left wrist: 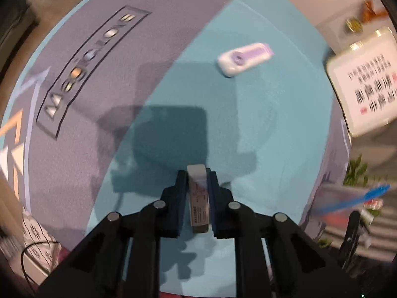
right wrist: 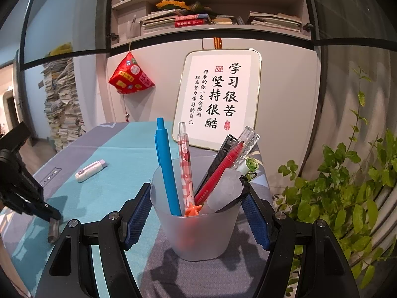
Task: Organize stationery
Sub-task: 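Grasp the small white eraser on the mat with the left tool, then lower the white eraser into the cup and open the left tool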
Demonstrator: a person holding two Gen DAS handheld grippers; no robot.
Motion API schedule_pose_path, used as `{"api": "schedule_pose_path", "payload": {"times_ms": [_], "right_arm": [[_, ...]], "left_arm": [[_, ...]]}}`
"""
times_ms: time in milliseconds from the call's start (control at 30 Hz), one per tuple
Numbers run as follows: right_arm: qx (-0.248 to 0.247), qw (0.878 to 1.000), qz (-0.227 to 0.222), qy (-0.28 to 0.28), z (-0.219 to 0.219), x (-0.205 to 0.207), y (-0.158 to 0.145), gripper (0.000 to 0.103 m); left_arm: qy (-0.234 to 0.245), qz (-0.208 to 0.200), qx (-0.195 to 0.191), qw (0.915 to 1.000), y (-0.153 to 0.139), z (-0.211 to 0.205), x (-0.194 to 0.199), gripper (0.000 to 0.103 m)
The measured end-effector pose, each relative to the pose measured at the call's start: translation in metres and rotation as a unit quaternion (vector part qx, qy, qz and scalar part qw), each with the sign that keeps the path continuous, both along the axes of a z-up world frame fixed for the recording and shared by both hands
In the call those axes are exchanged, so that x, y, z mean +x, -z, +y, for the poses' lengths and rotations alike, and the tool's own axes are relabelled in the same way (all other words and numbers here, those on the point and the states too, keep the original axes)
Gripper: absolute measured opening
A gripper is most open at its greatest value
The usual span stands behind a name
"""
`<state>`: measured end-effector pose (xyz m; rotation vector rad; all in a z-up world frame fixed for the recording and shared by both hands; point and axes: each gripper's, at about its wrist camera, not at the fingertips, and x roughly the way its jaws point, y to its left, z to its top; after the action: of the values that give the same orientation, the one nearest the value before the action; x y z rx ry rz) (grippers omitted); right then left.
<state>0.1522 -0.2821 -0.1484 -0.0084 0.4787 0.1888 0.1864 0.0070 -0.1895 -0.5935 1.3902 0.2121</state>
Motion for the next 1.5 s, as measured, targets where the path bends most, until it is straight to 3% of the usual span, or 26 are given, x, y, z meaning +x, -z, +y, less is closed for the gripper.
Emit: {"api": "schedule_pose_path", "payload": {"times_ms": [133,300,400,533,633,733,1033,1200,1233,1333,1500], "right_arm": [[-0.001,1.0,0.0,0.0,0.0,0.0,0.0,0.072],[-0.003,1.0,-0.001,0.0,0.001,0.0,0.0,0.072],[-0.005,1.0,-0.003,-0.001,0.001,-0.001,0.001,0.072],[-0.003,1.0,-0.002,-0.002,0.001,-0.001,0.001,0.072],[-0.003,1.0,-0.001,-0.002,0.001,-0.002,0.001,0.072],[-0.003,1.0,-0.001,-0.002,0.001,-0.002,0.001,0.072],[0.001,1.0,0.001,-0.001,0.0,-0.005,0.002,0.072],[-0.001,1.0,0.0,-0.001,0.001,-0.004,0.001,0.072],[-0.001,1.0,0.0,-0.001,0.001,-0.004,0.001,0.072],[-0.005,1.0,0.0,0.0,0.001,-0.003,0.001,0.072],[-0.003,1.0,0.001,0.0,0.001,-0.003,0.001,0.072]], "left_arm": [[0.062,-0.035,-0.001,0.9975,-0.007,-0.016,0.003,0.014],[0.111,-0.122,0.009,0.9862,-0.05,-0.036,0.0,0.013],[0.147,-0.196,-0.001,0.9694,-0.087,-0.056,-0.002,0.014],[0.204,-0.274,-0.033,0.9391,-0.128,-0.086,-0.01,0.014],[0.24,-0.3,-0.059,0.9214,-0.142,-0.113,-0.008,0.014],[0.276,-0.315,-0.058,0.9063,-0.144,-0.142,-0.003,0.014],[0.326,-0.249,-0.045,0.9108,-0.102,-0.186,0.019,0.014],[0.331,-0.238,-0.044,0.912,-0.098,-0.183,0.017,0.014],[0.331,-0.245,-0.041,0.9105,-0.099,-0.181,0.016,0.016],[0.324,-0.266,-0.027,0.9077,-0.108,-0.173,0.01,0.042],[0.311,-0.298,0.02,0.9022,-0.115,-0.147,0.014,0.05]]}}
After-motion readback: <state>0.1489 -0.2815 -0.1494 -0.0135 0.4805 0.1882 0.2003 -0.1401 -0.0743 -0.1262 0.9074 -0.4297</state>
